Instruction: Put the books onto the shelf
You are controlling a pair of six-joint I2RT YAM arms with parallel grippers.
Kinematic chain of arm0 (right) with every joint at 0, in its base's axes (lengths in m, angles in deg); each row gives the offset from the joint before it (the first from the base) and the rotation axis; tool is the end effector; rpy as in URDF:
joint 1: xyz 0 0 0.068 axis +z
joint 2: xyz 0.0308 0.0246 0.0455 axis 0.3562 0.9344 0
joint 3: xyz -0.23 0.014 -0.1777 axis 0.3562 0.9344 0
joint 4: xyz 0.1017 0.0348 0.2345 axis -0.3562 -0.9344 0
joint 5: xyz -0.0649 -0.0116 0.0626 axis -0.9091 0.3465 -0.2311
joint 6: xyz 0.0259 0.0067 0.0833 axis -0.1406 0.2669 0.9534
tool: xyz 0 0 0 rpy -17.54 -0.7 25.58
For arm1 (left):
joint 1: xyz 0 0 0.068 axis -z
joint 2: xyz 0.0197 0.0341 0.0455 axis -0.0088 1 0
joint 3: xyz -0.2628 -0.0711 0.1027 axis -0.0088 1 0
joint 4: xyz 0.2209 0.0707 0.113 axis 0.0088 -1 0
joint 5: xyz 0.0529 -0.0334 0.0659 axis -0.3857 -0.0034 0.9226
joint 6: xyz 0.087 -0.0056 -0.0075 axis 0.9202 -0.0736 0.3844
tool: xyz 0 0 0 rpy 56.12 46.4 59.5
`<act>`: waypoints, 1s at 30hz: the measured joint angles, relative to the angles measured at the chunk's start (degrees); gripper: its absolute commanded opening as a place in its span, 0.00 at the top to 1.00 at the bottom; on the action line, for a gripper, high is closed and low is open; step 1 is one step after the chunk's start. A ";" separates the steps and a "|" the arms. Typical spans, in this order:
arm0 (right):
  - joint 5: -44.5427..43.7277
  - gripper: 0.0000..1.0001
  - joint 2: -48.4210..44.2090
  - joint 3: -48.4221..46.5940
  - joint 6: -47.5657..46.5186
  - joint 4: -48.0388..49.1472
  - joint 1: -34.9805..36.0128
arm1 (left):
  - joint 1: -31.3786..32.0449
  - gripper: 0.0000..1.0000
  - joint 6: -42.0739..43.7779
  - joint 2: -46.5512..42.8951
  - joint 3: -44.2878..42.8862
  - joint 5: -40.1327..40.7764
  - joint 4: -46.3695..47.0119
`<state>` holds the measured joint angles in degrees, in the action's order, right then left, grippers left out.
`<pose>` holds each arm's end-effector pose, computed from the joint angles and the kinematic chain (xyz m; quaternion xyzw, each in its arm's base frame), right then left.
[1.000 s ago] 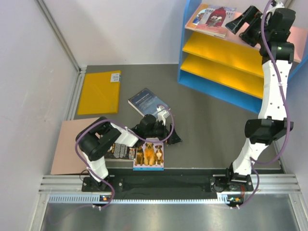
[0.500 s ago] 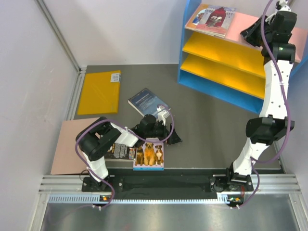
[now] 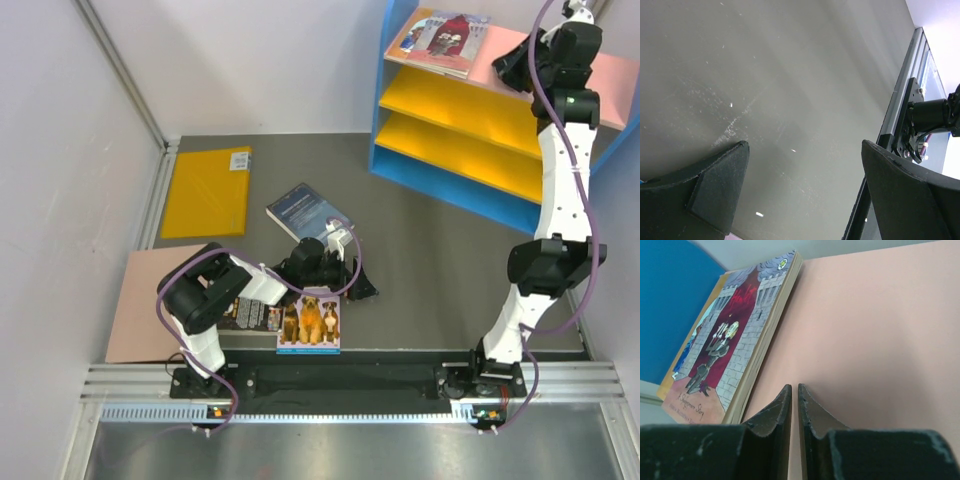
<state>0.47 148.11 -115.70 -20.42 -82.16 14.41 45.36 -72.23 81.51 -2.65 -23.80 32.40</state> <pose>0.4542 -0.0353 0.5051 0.1597 0.7547 0.1932 0.6063 0.2337 -0.2847 0.1364 0.1977 0.7988 -0.4999 0.2701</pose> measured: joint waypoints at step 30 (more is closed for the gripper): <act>-0.59 0.88 3.26 -0.04 2.21 7.98 5.07 | 0.00 0.01 0.00 0.00 0.00 0.00 0.00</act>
<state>-0.12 151.36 -115.75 -18.21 -74.18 19.48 45.36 -72.23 81.51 -2.65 -23.80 32.40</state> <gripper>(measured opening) 0.115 0.989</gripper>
